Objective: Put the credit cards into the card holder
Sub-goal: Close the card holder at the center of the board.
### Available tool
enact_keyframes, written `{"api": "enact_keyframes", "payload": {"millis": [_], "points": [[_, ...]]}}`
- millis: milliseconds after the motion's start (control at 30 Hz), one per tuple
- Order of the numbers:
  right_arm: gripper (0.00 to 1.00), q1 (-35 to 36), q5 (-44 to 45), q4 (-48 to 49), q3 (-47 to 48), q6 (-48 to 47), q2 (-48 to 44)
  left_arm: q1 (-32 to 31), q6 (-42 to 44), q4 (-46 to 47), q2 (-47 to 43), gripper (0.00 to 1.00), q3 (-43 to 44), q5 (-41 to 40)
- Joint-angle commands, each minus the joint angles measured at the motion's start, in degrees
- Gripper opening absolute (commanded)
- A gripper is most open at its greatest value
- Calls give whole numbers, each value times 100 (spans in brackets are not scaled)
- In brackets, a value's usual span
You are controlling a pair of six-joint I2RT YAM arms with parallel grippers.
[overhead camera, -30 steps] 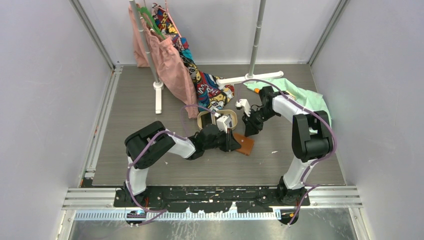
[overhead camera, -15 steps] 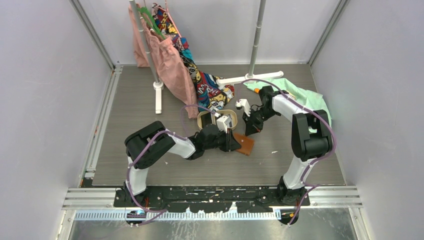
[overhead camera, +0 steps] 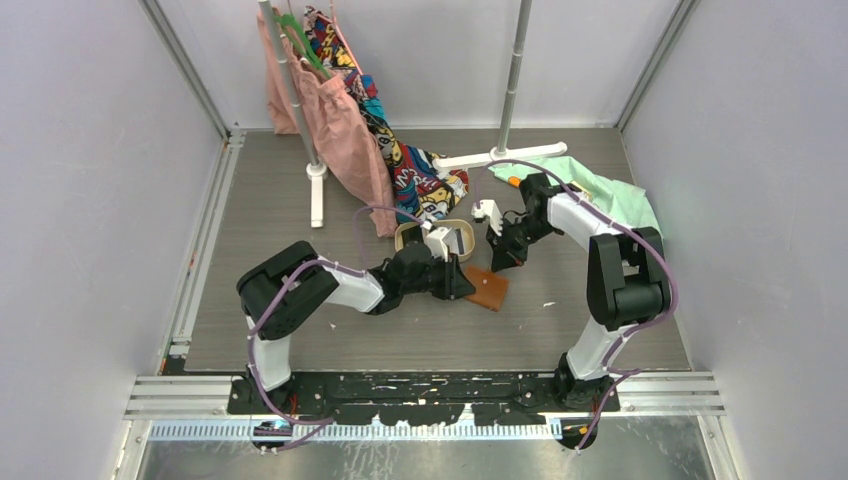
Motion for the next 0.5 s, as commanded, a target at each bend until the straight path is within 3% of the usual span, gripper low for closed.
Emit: {"api": "enact_keyframes", "payload": {"millis": [0,200,467], "points": [[1,24,-42,80,-30,-229,-259,93,89,0,-82,23,6,164],[3,104,165,271,-78,-53,-234,93,71,-83,223,19,215,265],[23,123,232,718,-230,309,-365,94,105,-167,252,16,202,215]]}}
